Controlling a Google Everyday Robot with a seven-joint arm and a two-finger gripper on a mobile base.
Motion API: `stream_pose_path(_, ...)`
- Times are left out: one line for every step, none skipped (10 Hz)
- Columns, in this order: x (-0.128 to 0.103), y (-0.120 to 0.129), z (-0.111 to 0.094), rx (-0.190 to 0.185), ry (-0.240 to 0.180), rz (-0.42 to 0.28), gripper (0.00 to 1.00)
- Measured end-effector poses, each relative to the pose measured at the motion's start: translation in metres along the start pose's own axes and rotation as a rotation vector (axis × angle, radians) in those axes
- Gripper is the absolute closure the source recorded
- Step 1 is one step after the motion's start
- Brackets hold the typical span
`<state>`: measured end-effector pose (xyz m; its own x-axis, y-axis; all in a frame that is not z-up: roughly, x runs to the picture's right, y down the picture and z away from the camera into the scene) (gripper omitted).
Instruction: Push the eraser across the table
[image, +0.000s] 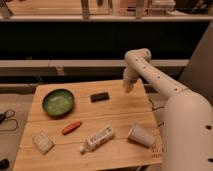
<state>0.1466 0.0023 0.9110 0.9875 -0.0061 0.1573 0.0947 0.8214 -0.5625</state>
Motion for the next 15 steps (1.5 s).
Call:
stream_pose_path(-0.003, -0.002, 0.002, -0.001, -0.002, -0.004, 0.94)
stream_pose_path(-0.007, -0.003, 0.006, -0.004, -0.003, -0.009, 0.99)
stream_pose_path(-0.017, -0.005, 0.012, -0.008, -0.007, -0.02, 1.0)
stream_pose_path(-0.029, -0.008, 0.018, -0.012, -0.014, -0.028, 1.0)
stream_pose_path(-0.035, -0.01, 0.023, -0.014, -0.023, -0.031, 1.0)
stream_pose_path(-0.035, -0.011, 0.026, -0.016, -0.023, -0.035, 1.0)
stream_pose_path(-0.036, -0.011, 0.029, -0.019, -0.025, -0.038, 1.0)
stream_pose_path(-0.042, -0.012, 0.032, -0.022, -0.028, -0.046, 1.0)
stream_pose_path(-0.049, -0.013, 0.037, -0.027, -0.031, -0.056, 1.0)
stream_pose_path(-0.058, -0.014, 0.042, -0.031, -0.032, -0.067, 1.0)
stream_pose_path(-0.066, -0.015, 0.047, -0.036, -0.034, -0.072, 1.0)
stream_pose_path(-0.075, -0.016, 0.052, -0.039, -0.036, -0.081, 1.0)
stream_pose_path(-0.079, -0.017, 0.053, -0.039, -0.041, -0.085, 1.0)
stream_pose_path(-0.079, -0.017, 0.056, -0.043, -0.043, -0.099, 1.0)
stream_pose_path(-0.081, -0.016, 0.059, -0.049, -0.042, -0.112, 1.0)
